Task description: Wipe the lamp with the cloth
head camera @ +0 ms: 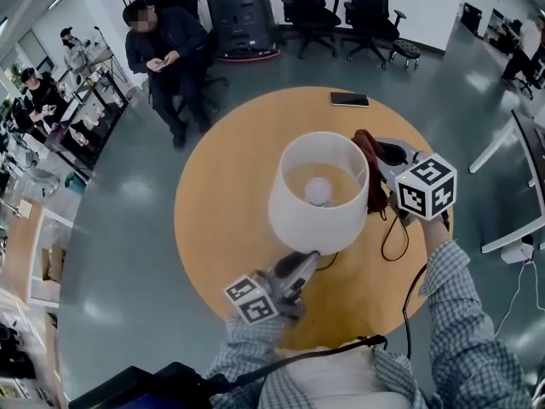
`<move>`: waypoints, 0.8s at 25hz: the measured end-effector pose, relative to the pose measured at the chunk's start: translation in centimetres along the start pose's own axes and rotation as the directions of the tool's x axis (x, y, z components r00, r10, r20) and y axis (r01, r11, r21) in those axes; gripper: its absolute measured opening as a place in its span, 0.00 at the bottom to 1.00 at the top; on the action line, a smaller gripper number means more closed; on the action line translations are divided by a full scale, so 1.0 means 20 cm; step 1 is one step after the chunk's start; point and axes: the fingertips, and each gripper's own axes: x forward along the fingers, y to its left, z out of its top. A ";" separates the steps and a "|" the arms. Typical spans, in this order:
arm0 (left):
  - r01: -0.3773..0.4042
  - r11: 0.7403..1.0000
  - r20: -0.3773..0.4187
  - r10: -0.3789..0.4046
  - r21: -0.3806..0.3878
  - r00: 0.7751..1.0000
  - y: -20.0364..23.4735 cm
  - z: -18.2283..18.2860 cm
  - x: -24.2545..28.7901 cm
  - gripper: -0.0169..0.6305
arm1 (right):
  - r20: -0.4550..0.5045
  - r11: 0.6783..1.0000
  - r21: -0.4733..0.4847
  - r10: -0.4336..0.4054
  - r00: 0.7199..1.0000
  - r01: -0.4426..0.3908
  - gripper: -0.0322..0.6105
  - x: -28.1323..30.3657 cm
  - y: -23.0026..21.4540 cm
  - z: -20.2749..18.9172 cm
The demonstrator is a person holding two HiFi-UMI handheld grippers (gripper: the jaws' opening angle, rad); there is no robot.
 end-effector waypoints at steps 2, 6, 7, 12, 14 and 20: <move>-0.002 1.000 0.000 0.002 0.002 1.000 0.00 0.00 0.00 0.19 | -0.053 1.000 0.007 0.021 0.998 -0.020 0.12 0.05 -0.02 -0.11; -0.006 1.000 -0.002 0.006 0.006 1.000 -0.01 0.01 0.01 0.19 | -0.030 0.996 0.026 0.090 0.995 -0.089 0.12 0.08 -0.02 -0.13; -0.007 1.000 -0.002 0.007 0.006 1.000 -0.01 0.01 0.01 0.19 | -0.007 0.994 0.017 0.109 0.994 -0.109 0.12 0.09 -0.02 -0.09; -0.012 1.000 0.005 0.012 0.004 1.000 -0.02 0.01 0.02 0.19 | 0.072 0.973 -0.065 0.227 0.971 -0.222 0.12 0.16 -0.01 0.15; -0.013 1.000 0.004 0.013 0.004 1.000 -0.02 0.01 0.03 0.19 | 0.077 0.953 -0.110 0.292 0.953 -0.283 0.12 0.20 0.01 0.25; -0.022 1.000 -0.007 0.022 0.007 1.000 -0.03 0.00 0.06 0.17 | -0.041 0.834 -0.234 0.505 0.862 -0.500 0.12 0.36 0.18 0.45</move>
